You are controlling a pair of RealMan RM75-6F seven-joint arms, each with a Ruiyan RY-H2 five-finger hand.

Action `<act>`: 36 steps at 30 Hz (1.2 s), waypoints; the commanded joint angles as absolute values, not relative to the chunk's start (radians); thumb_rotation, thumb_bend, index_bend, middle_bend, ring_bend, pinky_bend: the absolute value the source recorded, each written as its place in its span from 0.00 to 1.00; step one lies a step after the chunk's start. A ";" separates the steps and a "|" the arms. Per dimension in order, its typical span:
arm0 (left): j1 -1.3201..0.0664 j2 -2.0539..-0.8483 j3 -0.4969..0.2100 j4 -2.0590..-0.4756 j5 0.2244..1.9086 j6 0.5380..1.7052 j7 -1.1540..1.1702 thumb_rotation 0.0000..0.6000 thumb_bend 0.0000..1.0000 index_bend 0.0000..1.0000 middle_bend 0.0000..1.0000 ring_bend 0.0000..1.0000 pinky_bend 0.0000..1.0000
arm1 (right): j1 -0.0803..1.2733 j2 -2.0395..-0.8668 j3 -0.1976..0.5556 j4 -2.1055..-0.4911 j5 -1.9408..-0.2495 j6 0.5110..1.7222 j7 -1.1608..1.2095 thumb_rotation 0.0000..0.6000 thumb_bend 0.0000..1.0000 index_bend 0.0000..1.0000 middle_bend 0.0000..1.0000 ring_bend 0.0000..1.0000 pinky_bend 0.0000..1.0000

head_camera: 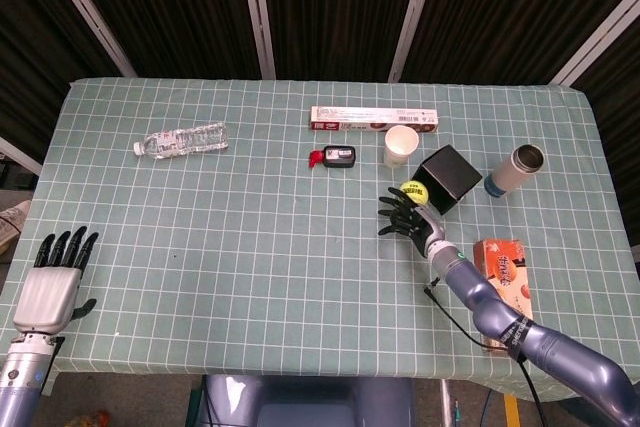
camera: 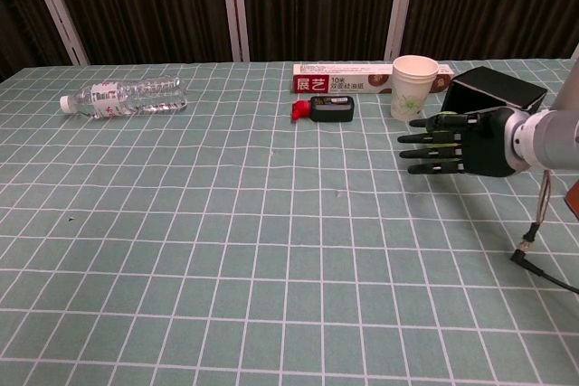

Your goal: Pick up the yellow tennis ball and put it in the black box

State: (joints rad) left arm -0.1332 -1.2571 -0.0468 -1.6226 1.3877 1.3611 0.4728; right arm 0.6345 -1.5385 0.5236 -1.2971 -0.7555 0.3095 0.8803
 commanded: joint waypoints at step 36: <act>-0.136 -1.241 -0.006 -1.657 1.409 1.388 0.479 1.00 0.13 0.00 0.00 0.00 0.00 | 0.444 -1.434 0.658 -1.398 -0.992 0.268 0.784 1.00 0.78 0.06 0.16 0.14 0.24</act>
